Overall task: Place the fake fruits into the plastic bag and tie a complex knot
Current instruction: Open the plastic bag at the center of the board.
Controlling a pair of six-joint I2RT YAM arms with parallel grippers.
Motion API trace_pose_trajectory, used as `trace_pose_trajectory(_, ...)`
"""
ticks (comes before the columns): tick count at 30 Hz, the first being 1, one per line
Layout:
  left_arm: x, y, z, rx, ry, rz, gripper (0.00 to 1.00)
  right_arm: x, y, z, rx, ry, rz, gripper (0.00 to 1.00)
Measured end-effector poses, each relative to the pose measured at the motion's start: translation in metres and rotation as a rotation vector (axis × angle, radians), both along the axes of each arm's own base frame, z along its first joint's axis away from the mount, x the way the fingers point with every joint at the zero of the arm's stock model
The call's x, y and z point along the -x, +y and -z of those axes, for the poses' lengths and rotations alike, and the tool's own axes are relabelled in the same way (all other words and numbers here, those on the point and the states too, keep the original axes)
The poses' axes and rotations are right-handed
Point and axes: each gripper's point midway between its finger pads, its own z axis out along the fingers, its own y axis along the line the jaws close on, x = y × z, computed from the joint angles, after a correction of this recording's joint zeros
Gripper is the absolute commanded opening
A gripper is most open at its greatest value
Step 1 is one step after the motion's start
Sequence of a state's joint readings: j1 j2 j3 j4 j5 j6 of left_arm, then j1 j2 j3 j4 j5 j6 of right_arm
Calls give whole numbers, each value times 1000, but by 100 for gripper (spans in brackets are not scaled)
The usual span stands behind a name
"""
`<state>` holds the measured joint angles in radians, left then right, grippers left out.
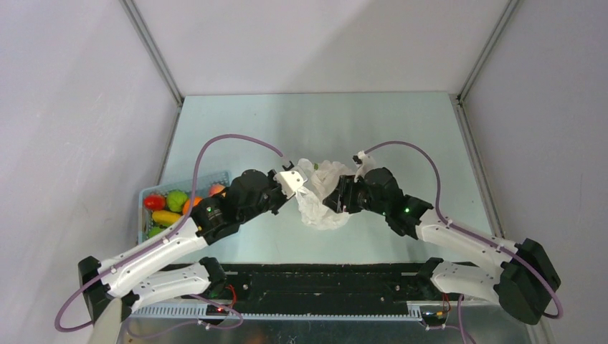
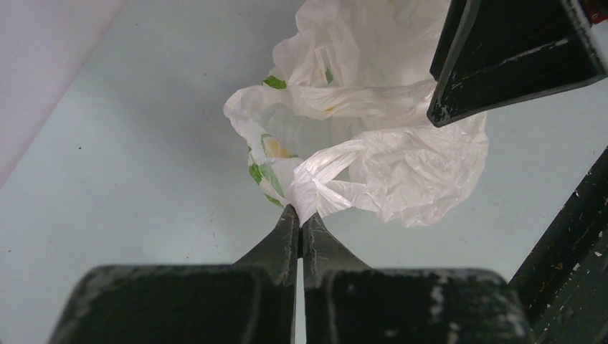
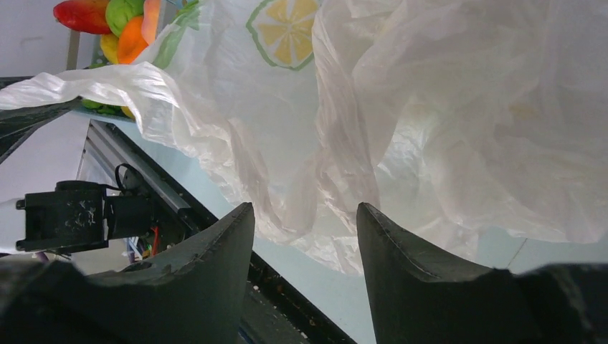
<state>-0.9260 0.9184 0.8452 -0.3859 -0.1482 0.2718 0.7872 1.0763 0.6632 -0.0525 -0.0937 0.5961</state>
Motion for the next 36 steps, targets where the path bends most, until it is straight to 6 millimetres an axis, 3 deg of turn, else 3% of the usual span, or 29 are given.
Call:
trace_pose_trajectory(6, 0, 1, -2, 4, -7, -4, 0, -3, 5, 10, -2, 40, 27, 53)
trace_pose_trajectory(25, 1, 1, 1, -2, -5, -2, 0, -17, -6, 17, 17, 58, 157, 52)
trace_pose_trajectory(31, 1, 2, 3, -6, -3, -1, 0, -16, 2, 14, -17, 61, 131, 53)
trace_pose_trajectory(36, 1, 2, 3, -11, -7, 1, 0, -15, 13, 23, -32, 100, 103, 52)
